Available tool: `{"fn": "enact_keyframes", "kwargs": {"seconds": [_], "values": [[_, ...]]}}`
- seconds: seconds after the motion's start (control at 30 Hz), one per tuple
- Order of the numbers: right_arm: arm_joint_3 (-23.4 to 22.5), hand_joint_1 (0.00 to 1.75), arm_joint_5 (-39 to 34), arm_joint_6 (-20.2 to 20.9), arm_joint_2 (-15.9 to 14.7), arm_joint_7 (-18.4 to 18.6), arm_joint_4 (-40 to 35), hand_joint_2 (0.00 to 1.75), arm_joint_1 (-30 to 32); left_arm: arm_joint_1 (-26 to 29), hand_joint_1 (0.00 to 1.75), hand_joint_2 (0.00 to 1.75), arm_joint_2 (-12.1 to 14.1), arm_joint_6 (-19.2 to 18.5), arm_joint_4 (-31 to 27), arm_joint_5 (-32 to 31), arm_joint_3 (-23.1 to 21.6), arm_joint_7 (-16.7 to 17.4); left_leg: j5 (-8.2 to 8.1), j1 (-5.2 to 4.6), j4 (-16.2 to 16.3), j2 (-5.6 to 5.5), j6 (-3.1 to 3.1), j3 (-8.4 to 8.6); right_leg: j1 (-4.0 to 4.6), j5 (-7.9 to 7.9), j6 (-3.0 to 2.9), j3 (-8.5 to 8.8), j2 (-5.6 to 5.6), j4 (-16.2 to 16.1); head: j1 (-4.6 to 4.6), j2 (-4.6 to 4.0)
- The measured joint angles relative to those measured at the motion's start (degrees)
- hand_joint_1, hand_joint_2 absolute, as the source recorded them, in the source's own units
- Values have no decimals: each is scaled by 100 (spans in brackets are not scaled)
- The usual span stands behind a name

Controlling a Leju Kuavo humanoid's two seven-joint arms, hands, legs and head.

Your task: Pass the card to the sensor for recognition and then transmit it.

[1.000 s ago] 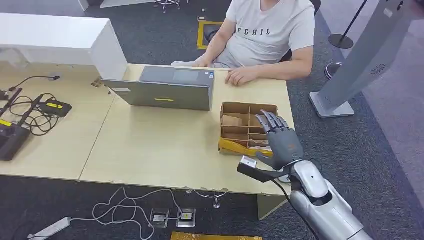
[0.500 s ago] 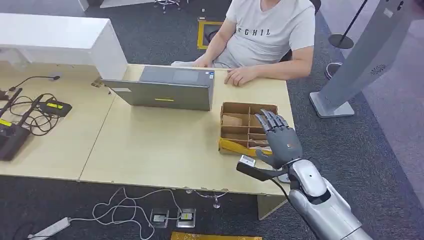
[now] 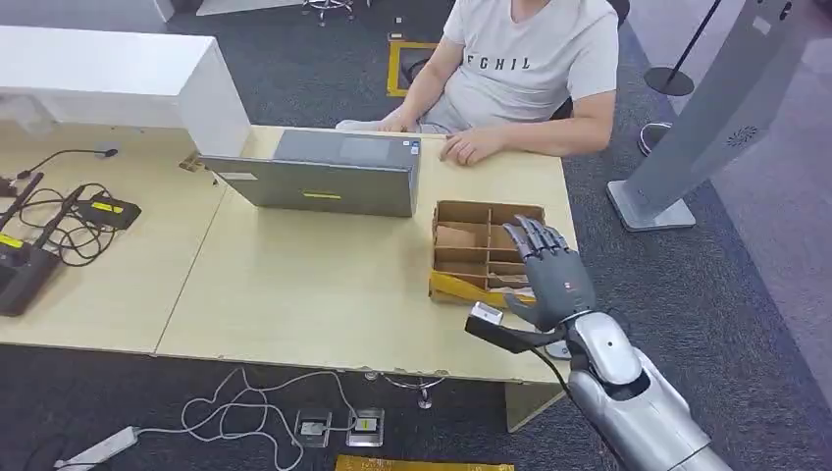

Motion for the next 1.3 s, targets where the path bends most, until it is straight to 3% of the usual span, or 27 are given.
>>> {"fn": "enact_keyframes", "kwargs": {"seconds": [1.3], "values": [[-46, 0, 44, 129, 136, -28, 651, 175, -201, -25, 0, 0, -9, -18, 0, -151, -144, -55, 0, 0, 0, 0, 0, -1, 0, 0, 0, 0, -1, 0, 0, 0]]}}
